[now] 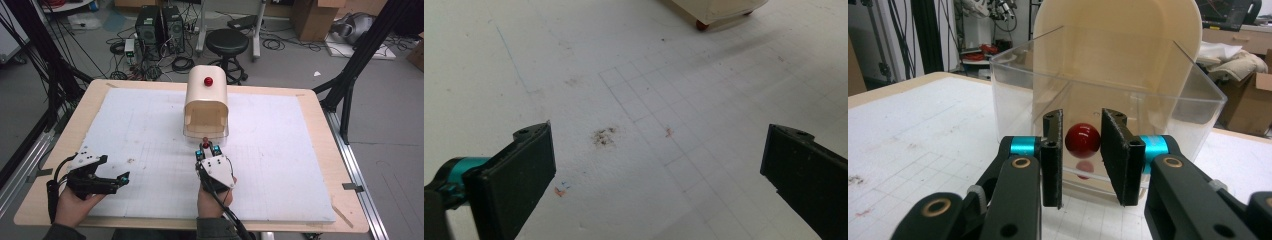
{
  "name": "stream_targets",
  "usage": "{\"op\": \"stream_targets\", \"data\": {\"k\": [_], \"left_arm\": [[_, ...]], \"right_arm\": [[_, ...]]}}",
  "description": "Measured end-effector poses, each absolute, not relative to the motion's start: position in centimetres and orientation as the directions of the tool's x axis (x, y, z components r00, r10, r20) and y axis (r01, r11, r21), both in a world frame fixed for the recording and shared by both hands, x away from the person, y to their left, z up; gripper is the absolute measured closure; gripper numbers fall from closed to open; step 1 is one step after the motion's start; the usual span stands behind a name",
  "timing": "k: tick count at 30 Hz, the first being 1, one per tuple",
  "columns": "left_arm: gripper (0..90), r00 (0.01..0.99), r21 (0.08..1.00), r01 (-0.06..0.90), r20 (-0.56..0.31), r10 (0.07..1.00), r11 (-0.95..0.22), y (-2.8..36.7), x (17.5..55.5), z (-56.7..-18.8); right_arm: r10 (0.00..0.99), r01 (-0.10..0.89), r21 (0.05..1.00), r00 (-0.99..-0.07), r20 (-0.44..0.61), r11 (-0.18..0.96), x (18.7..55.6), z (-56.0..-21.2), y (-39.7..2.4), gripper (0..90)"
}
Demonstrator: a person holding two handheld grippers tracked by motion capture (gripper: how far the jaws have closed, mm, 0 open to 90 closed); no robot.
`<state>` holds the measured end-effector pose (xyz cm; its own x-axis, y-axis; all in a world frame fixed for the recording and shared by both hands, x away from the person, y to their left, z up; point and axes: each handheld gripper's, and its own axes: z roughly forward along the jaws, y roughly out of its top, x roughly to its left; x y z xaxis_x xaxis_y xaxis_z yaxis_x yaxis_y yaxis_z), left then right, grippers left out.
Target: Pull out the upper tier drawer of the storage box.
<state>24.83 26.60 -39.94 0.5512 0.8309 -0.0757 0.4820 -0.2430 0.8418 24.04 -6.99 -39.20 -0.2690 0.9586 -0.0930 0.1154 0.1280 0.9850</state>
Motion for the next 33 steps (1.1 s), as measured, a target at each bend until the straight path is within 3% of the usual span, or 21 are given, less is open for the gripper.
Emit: {"op": "stream_targets", "data": {"k": [24, 33], "left_arm": [[1.7, 0.555, 0.84, 0.482, -0.073, 0.829, -0.248, 26.6, 24.8, -39.9], [1.7, 0.553, 0.84, 0.483, -0.073, 0.83, -0.248, 26.5, 24.8, -40.0]], "right_arm": [[0.951, 0.115, 0.985, -0.297, -0.09, 0.129, 22.9, -39.8, -7.4, 67.0], [0.932, 0.141, 0.983, -0.358, -0.059, 0.116, 22.5, -39.3, -9.1, 52.7]]}}
